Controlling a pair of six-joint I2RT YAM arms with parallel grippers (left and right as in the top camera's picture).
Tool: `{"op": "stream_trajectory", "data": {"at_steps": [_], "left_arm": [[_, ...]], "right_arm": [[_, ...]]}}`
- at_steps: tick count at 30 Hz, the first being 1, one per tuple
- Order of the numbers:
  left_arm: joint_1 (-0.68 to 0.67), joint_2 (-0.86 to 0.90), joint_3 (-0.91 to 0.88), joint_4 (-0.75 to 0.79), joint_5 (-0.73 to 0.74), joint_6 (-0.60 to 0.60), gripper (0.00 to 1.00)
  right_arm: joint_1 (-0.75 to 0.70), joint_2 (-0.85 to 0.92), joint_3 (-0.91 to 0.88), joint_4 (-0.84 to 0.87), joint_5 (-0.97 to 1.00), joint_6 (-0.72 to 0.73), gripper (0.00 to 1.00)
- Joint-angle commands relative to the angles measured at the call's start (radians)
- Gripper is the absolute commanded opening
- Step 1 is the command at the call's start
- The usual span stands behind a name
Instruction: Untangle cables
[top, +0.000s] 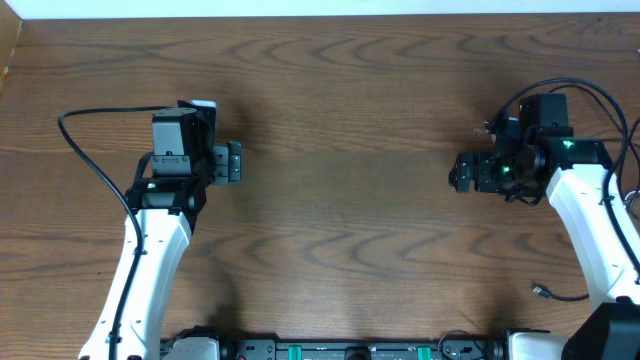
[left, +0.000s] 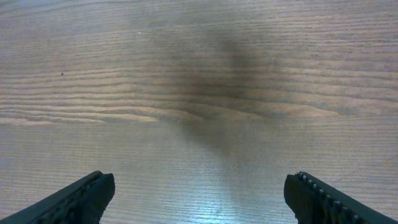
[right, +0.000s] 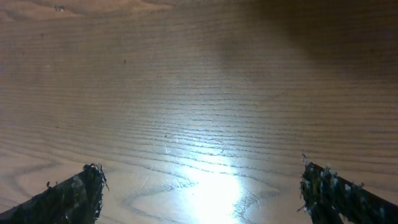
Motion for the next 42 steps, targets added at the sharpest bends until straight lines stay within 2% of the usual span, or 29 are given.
{"op": "stream_trajectory", "data": {"at_steps": [1, 20, 31, 35, 42], "left_arm": [[0.004, -0.008, -0.004, -0.003, -0.005, -0.002, 0.92], [0.004, -0.044, -0.005, -0.003, -0.005, -0.002, 0.92], [0.003, -0.399, -0.176, 0.016, 0.006, -0.006, 0.92], [0.003, -0.557, -0.291, 0.161, 0.052, -0.059, 0.92], [0.003, -0.830, -0.491, 0.459, 0.051, -0.246, 0.92]], "right_arm": [[0.007, 0.004, -0.002, 0.000, -0.006, -0.013, 0.99], [0.007, 0.004, -0.002, 0.000, -0.006, -0.013, 0.99], [0.007, 0.004, -0.002, 0.000, -0.006, -0.013, 0.99], [0.006, 0.004, -0.002, 0.000, -0.006, -0.013, 0.99], [0.006, 0.004, -0.002, 0.000, -0.006, -0.013, 0.99]]}}
